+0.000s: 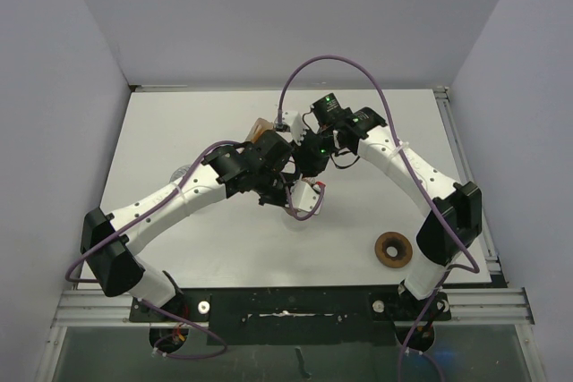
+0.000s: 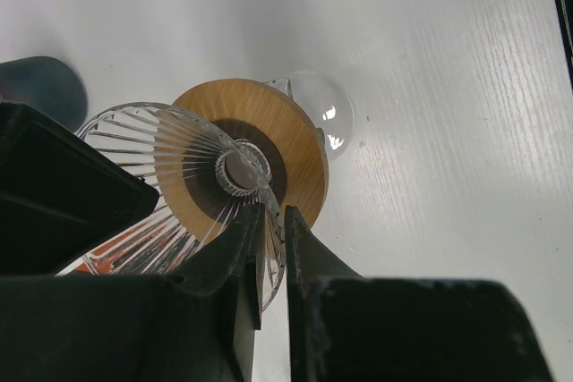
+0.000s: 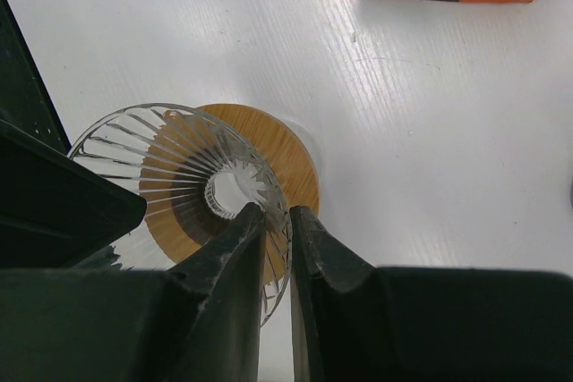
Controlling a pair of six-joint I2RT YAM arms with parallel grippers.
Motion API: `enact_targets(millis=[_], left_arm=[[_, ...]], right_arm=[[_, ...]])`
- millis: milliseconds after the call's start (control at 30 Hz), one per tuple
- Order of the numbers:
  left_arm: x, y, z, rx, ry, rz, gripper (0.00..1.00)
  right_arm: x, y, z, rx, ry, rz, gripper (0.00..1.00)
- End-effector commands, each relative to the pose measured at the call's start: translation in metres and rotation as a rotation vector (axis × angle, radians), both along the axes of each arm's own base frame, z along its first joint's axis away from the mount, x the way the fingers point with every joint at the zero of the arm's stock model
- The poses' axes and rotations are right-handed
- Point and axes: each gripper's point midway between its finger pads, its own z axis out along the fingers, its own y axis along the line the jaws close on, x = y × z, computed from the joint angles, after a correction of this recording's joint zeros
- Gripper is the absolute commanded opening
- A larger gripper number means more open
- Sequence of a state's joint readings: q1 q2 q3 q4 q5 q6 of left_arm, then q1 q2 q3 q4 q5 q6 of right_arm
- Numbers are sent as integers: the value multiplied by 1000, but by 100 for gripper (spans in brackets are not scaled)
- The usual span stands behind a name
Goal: Place the coffee filter in the dripper
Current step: Place the coffee dripper in the dripper holder.
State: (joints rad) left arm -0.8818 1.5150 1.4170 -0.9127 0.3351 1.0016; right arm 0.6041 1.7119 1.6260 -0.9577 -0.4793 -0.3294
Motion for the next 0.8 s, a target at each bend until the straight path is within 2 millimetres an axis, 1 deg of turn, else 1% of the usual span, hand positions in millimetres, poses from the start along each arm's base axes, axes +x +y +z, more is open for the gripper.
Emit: enact_targets(millis=[0,200,767], left_arm=[[2,18,-22,78,63,71,3],[1,20,-25,85,71,73,3],[0,21,-33,97,90,76,3]], right_arm=[[-8,-27,-28,-154,25,-13,14],[-10,-29,-34,-167,38,-13,14],[-11,-31,-38,-177,41,-13,14]])
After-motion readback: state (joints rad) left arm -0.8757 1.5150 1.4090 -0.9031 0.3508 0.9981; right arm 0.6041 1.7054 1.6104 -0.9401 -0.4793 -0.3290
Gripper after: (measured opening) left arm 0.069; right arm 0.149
